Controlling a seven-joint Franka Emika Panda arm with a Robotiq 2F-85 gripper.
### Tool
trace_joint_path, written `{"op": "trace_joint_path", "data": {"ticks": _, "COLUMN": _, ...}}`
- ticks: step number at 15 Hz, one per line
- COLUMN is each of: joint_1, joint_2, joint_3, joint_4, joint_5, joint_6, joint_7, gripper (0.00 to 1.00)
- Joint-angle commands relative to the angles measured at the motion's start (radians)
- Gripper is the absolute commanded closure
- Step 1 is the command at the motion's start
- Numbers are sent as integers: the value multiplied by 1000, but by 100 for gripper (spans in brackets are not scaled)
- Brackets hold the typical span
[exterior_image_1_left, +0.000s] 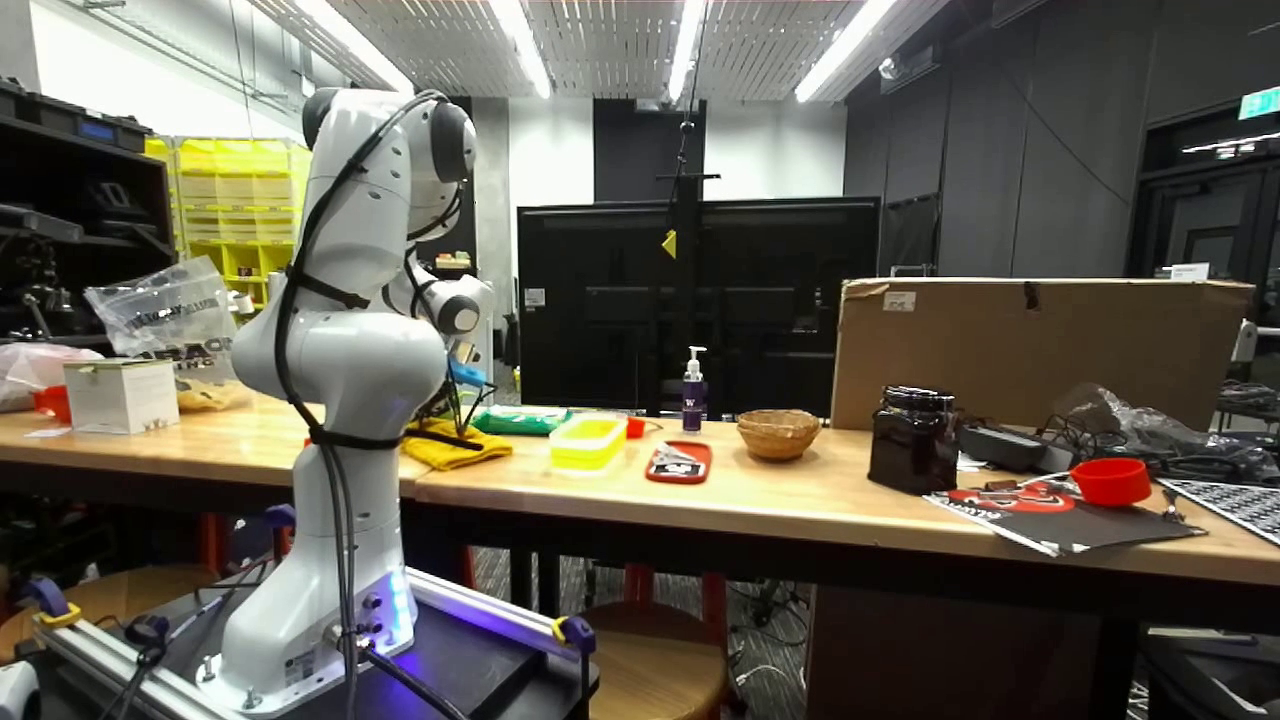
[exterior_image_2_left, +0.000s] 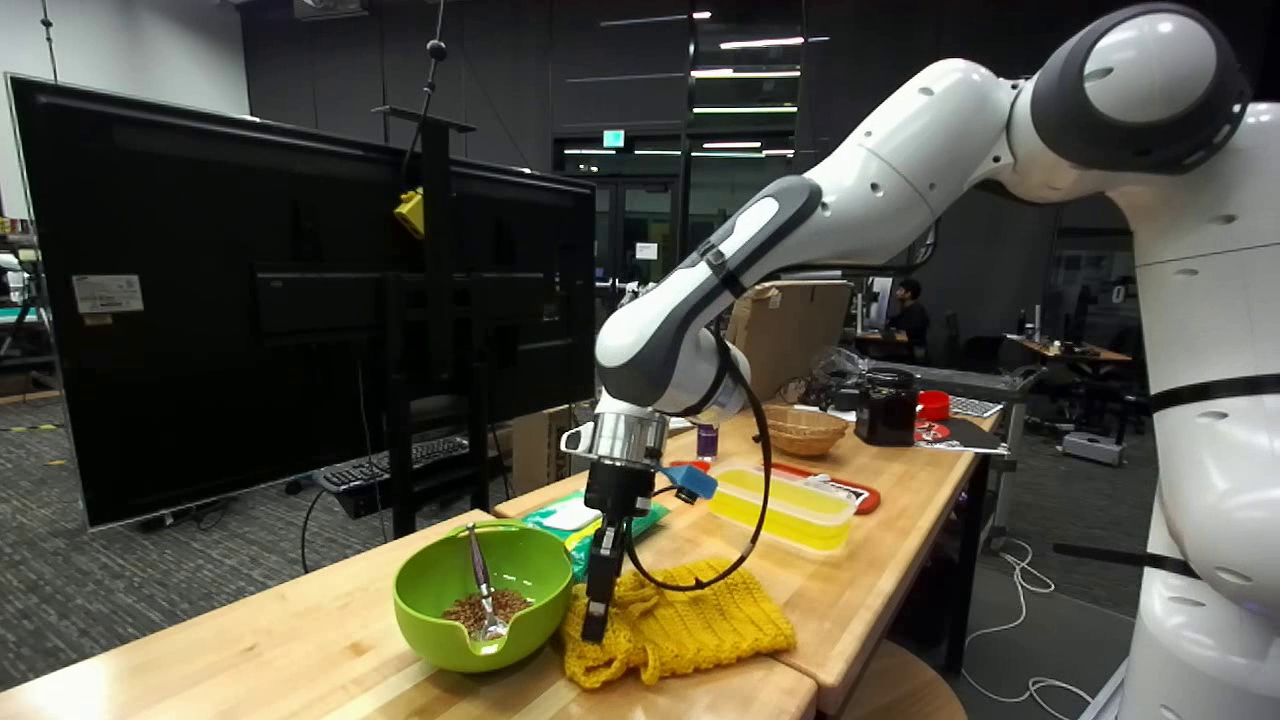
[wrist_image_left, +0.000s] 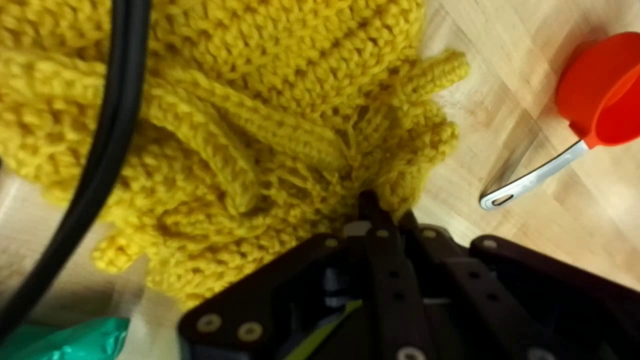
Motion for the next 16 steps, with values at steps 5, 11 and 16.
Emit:
{"op": "trace_joint_path", "data": {"ticks": 5, "joint_1": 27, "joint_2": -51, "joint_3": -66, "joint_4": -23, "joint_5": -222, "joint_6": -192, "joint_7": 269, "gripper": 99}}
{"op": "trace_joint_path", "data": {"ticks": 11, "joint_1": 54, "joint_2": -42, "joint_3": -79, "joint_4": 21, "joint_5": -413, "joint_6": -348, "joint_7": 550, "gripper": 99}}
{"op": "trace_joint_path", "data": {"ticks": 16, "joint_1": 39, "joint_2": -37, "joint_3": -60, "joint_4": 25, "joint_5": -274, "joint_6": -339, "joint_7": 454, "gripper": 99}}
